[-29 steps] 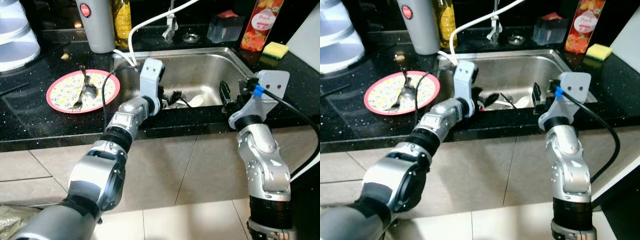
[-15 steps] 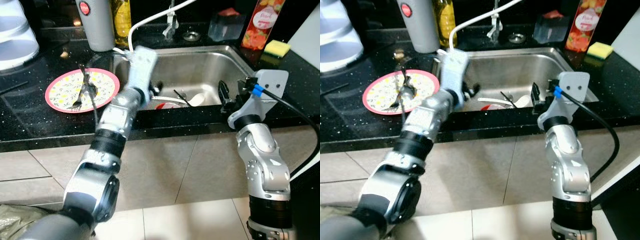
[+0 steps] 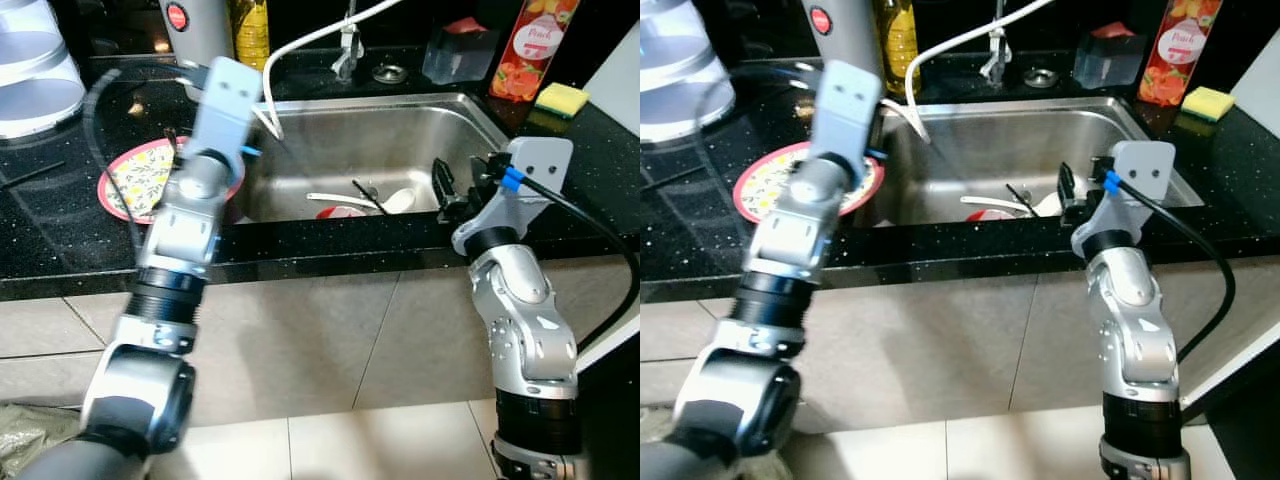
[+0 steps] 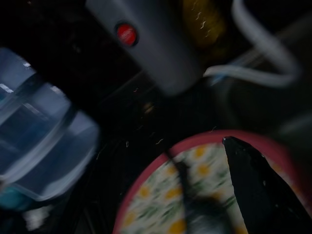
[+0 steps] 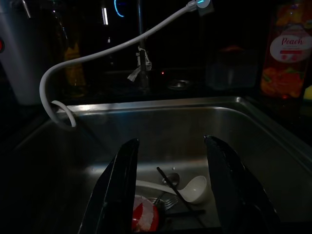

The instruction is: Kitchen organization

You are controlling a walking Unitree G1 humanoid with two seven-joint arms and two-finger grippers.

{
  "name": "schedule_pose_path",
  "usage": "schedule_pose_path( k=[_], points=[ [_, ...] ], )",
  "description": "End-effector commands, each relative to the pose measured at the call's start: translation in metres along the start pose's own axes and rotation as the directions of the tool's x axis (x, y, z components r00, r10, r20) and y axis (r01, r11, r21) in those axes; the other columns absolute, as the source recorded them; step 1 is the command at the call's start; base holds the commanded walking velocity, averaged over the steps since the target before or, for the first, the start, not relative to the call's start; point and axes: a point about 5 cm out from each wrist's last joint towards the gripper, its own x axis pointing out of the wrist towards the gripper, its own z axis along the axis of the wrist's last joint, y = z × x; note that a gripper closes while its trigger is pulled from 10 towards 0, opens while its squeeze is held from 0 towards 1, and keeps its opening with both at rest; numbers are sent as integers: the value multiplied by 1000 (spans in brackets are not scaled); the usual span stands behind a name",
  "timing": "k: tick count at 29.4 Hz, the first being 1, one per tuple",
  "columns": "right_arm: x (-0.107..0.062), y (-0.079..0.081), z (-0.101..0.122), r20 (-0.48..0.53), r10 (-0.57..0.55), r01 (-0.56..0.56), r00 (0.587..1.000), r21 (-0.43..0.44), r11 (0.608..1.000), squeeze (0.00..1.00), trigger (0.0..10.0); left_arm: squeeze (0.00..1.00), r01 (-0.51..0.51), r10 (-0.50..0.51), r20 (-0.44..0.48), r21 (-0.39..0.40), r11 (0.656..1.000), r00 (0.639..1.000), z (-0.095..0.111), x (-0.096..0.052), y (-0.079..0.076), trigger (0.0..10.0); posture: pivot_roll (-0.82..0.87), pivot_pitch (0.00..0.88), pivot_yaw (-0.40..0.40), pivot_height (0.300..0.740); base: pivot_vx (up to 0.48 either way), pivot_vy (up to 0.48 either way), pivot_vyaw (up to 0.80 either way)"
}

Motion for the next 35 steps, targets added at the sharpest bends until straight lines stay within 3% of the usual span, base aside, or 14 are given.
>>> schedule_pose_path(
  k=[1, 5, 7, 9, 11, 12, 13, 14, 16, 17, 24, 25, 27, 35],
  points=[
    [0, 1, 1, 10, 1, -1, 1000, -6, 1000, 0, 10000, 0, 37, -35, -53, 44, 998, 998, -11, -4, -1, 10000, -8, 31, 23, 740, 0, 0, 0],
    [0, -3, 0, 8, -9, 9, 1000, -7, 1000, 0, 10000, 0, 105, -99, -99, 54, 993, 990, -18, -8, 1, 10000, 1, 26, 20, 740, 0, 0, 0],
    [0, -2, -1, 6, -5, 5, 1000, -12, 1000, 0, 10000, 0, 126, -129, -127, -32, 991, 983, -21, -11, 6, 10000, -1, 16, 22, 740, 0, 0, 0],
    [0, -2, -1, 8, -5, 5, 1000, -9, 1000, 0, 10000, 0, 125, -154, -166, -174, 977, 974, -26, -11, 8, 10000, -1, 16, 22, 740, 0, 0, 0],
    [1, -2, -1, 9, -6, 6, 1000, -6, 1000, 0, 10000, 0, 116, -162, -186, -236, 965, 969, -29, -11, 7, 10000, 9, 16, 15, 740, 0, 0, 0],
    [2, -1, -2, 7, -2, 3, 1000, -5, 1000, 0, 10000, 341, 100, -161, -198, -290, 952, 967, -31, -9, 7, 10000, 14, 15, 6, 740, 0, 0, 0],
    [2, 0, -2, 5, 0, 0, 1000, -4, 1000, 0, 10000, 341, 88, -163, -206, -329, 940, 965, -32, -8, 7, 10000, 14, 15, 6, 740, 0, 0, 0],
    [3, 2, -2, 4, 9, -9, 1000, -3, 1000, 0, 10000, 667, 79, -171, -210, -386, 919, 963, -33, -6, 6, 10000, 15, 15, 2, 740, 0, 0, 0],
    [4, 3, -2, 5, 17, -17, 1000, -1, 1000, 0, 10000, 671, 71, -177, -215, -428, 901, 960, -35, -4, 5, 10000, 15, 15, 2, 740, 0, 0, 0],
    [5, 5, -2, 6, 23, -23, 1000, 4, 1000, 0, 10000, 1000, 67, -184, -220, -451, 890, 958, -36, -1, 3, 10000, 31, 23, -9, 740, 0, 0, 0],
    [5, 13, -4, 2, 48, -48, 999, 13, 999, 0, 10000, 1000, 6, -191, -300, -523, 852, 934, -52, 16, 0, 10000, 17, 21, -1, 740, 0, 0, 0],
    [5, 13, -4, 3, 46, -46, 999, 15, 999, 0, 10000, 43, 1, -193, -302, -537, 844, 933, -52, 20, 0, 10000, 10, 30, 1, 740, 0, 0, 0],
    [4, 11, -4, 2, 40, -40, 999, 14, 999, 0, 10000, 0, -1, -196, -305, -544, 839, 932, -52, 26, -2, 10000, 10, 31, 2, 740, 0, 0, 0],
    [2, 8, -4, -1, 28, -28, 1000, 8, 1000, 0, 10000, 0, -37, -185, -333, -561, 827, 925, -54, 37, -6, 10000, -8, 27, 12, 740, 0, 0, 0]
  ],
)
